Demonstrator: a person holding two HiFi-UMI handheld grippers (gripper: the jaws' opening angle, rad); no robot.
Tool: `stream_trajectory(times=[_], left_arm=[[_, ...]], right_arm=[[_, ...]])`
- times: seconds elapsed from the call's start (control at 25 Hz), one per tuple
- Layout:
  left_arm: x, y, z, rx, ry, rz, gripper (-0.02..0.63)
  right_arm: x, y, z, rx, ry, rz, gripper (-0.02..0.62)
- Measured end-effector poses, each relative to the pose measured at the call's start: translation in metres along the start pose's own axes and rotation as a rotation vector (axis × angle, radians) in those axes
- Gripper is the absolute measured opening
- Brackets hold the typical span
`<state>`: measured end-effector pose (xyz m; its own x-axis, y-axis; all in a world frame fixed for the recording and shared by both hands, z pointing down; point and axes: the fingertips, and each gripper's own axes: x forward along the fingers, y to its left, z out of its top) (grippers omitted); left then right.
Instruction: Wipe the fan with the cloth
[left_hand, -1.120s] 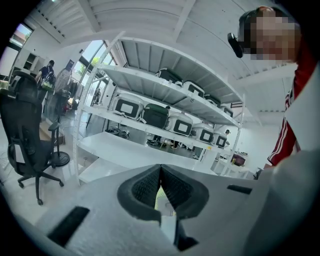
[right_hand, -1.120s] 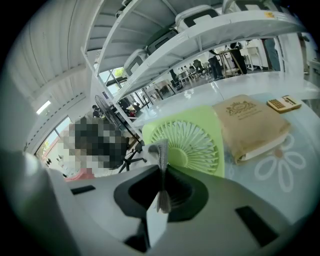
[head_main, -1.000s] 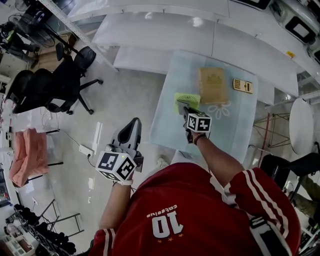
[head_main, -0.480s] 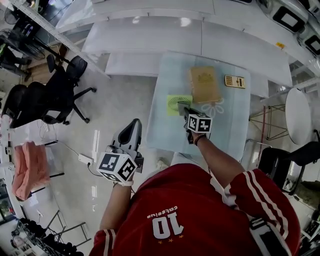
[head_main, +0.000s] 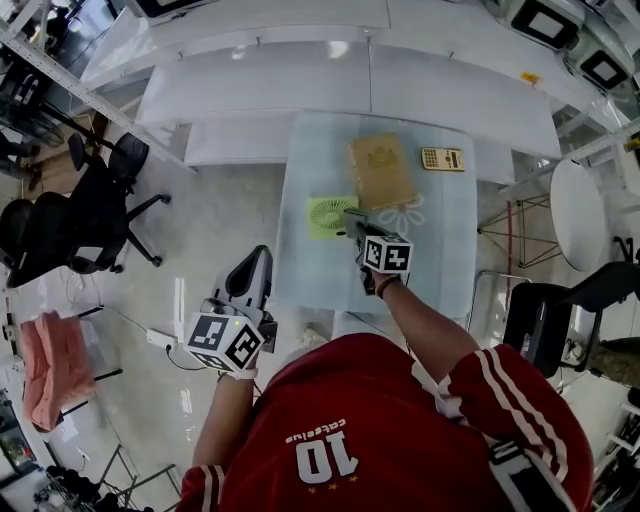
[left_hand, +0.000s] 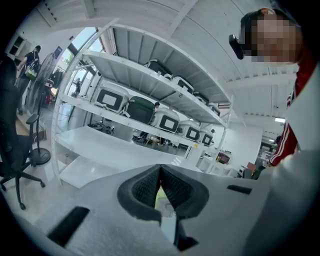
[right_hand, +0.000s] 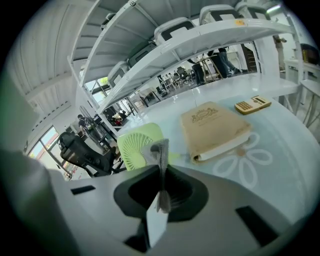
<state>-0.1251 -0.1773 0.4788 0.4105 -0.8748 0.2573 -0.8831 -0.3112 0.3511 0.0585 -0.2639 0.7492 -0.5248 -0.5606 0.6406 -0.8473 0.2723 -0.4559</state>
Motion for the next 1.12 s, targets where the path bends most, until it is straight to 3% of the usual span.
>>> stream_trajectory(times=[0.68,1.12], left_arm=[[-0.005,-0.016,-0.005,-0.009,-0.010,-0.042,0.002],[-0.029,-0.004,-0.012,-0.027,-0.017,0.018,0.002]], right_arm=[[-0.030,-0.014,-0.012,0.018,-0.021,-0.045,0.023],[-0.024,0.011,-0.031,-0.011,0.021,-0.003,0.023]])
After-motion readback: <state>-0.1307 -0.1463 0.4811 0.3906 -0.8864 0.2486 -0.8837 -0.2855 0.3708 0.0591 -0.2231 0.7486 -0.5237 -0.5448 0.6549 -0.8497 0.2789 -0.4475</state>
